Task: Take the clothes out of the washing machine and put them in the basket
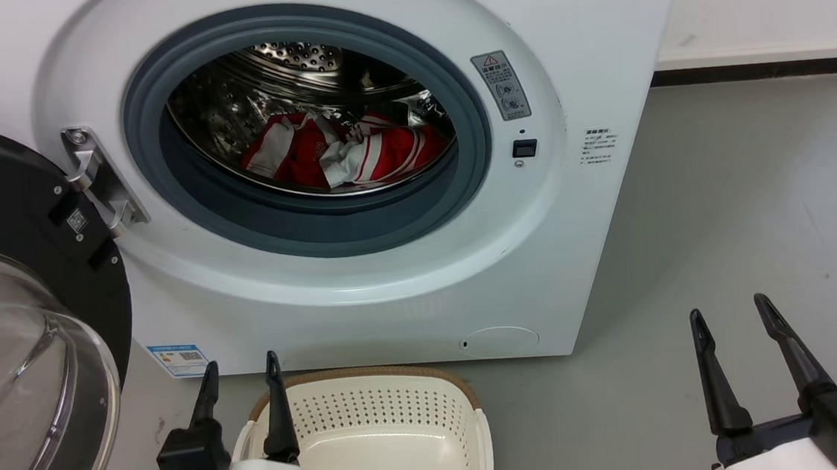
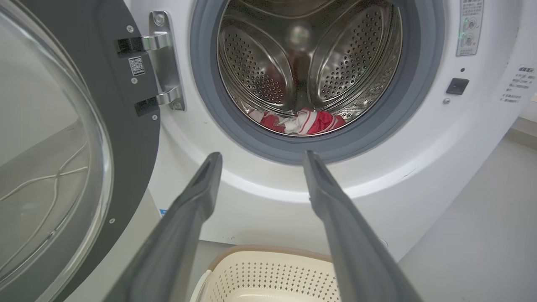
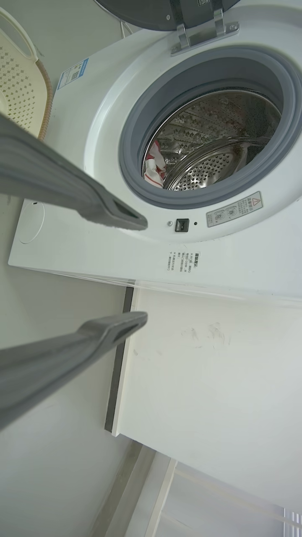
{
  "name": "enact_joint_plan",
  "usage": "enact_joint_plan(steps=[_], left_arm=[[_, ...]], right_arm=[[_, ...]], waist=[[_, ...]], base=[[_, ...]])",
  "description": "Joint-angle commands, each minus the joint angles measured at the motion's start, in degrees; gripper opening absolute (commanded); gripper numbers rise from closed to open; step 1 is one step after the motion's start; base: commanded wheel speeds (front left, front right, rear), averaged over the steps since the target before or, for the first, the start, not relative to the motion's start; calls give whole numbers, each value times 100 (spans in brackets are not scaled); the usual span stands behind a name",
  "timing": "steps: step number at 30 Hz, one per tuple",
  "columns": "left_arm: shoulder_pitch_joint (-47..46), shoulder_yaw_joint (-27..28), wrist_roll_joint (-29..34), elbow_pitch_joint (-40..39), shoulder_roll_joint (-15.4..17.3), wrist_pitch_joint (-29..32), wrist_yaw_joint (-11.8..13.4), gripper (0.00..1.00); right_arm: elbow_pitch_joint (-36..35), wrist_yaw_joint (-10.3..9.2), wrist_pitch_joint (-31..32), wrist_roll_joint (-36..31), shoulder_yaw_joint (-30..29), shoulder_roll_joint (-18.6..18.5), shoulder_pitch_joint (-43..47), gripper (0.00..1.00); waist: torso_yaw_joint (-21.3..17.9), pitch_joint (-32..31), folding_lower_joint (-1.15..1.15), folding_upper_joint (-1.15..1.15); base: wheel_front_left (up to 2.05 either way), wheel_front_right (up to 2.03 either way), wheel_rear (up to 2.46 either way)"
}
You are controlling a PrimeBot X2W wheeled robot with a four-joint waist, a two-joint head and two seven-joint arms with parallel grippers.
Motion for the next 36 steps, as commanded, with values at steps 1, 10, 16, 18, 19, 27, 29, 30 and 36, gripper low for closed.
enact_joint_plan(steps=[1,10,16,18,19,27,29,30,36], left_arm=[[-155,-19,60,57,5,-28,-54,100],[-1571,63,313,1221,106,-23,-401,100],[-2961,41,446,2150,340,-23,-618,100],[-3454,-7,521,2584,453,-22,-678,100],[-3729,-58,556,2822,504,-1,-724,100],[-5742,-367,803,4165,989,341,-1008,100],[-6160,-422,807,4401,1097,504,-1069,100],[-6361,-465,815,4492,1142,605,-1095,100],[-7479,-732,782,5014,1382,1235,-1203,100]], right_arm=[[-27,-3,-14,36,4,7,-85,100],[-69,-3,-14,-24,55,7,-314,100],[-149,-3,-14,30,53,8,-621,100],[-185,-3,-14,82,38,8,-754,100],[-205,-3,-14,103,15,8,-831,100],[-276,-3,-14,399,-19,11,-1342,100],[-292,-3,-14,478,-16,10,-1458,100],[-302,-3,-14,510,-23,10,-1519,100],[-311,-3,-14,762,-60,11,-1812,100]], waist=[[-20,55,0,0],[-268,487,0,0],[-528,1083,0,0],[-616,1358,0,0],[-647,1498,0,0],[-982,2480,0,0],[-1066,2697,0,0],[-1107,2818,0,0],[-1328,3347,0,0]], base=[[0,0,0],[0,0,0],[0,0,0],[0,0,0],[0,0,0],[0,0,0],[0,0,0],[0,0,0],[0,0,0]])
